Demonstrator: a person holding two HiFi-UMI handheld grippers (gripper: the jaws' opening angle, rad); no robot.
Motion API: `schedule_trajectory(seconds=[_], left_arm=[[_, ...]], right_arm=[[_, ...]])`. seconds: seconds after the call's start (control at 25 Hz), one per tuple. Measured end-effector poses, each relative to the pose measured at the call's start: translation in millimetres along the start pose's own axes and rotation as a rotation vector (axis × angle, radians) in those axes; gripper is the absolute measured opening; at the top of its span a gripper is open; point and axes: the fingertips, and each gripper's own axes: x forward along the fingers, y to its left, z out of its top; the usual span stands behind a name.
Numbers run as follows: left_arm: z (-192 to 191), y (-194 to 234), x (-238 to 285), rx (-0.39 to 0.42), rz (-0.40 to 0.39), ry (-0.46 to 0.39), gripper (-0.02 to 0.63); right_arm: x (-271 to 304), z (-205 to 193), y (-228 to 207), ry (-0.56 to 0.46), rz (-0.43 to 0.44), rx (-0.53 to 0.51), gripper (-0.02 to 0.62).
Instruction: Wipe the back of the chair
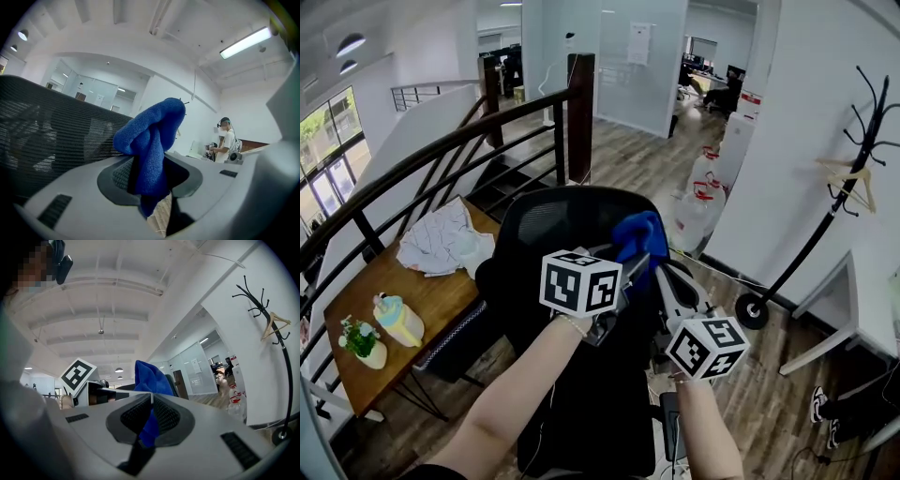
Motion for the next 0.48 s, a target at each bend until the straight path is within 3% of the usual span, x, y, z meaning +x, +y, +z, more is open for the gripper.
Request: schedule_trajectory(seconds=[0.16,0.48], left_arm=[[3.4,15.6,-14.3,0.007,0.049,-0.024,0.135],[8.1,63.1,-58.5,-0.052,0.171,-0.07,0.135]], right_arm=[[10.3,-7.0,9.3,0.012,0.031,0.007,0.032],[32.0,-22.3,37.6,0.053,0.101,0.017,0.032]])
